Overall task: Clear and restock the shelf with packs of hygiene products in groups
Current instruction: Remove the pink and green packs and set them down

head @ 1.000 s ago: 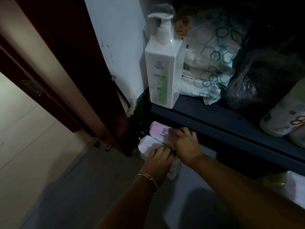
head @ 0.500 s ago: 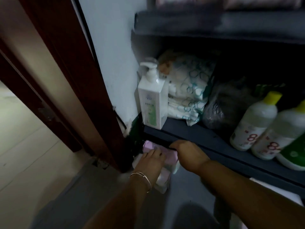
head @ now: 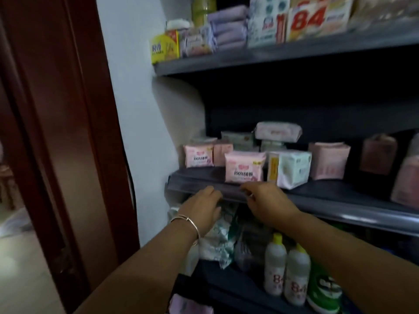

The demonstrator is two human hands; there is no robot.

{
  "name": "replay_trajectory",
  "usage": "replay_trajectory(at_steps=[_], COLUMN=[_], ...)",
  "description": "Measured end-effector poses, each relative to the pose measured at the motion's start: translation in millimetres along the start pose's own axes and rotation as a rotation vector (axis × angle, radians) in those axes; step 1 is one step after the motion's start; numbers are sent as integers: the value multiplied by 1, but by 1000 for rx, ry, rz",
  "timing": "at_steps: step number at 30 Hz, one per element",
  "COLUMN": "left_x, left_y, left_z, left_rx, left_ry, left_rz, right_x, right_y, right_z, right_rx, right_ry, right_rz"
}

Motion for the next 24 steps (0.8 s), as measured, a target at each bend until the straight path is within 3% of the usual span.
replay_trajectory(at_steps=[6,15,24], left_x=[52,134,228], left_y=[37,68,87], left_z=[31,28,7], left_rx=[-41,-133,-194], left_ry=[-48,-95,-42], left_rz=[26,16,-24], right_x=[60,132,190], right_y=[1,-29,-97], right_z=[47,62,79], right_rx=[-6,-165,-380], right_ry=[-103,-154,-18], right_rz=[-49,-114,-414])
Point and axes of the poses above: each hand's wrist, its own x-axis towards the middle knuckle, its own z-axis out of the back of the hand, y = z × x, the point moved 6 cm from there along x, towards the middle knuckle, and after that the axes turned 7 degrees about -z, right-handed, at the moved point
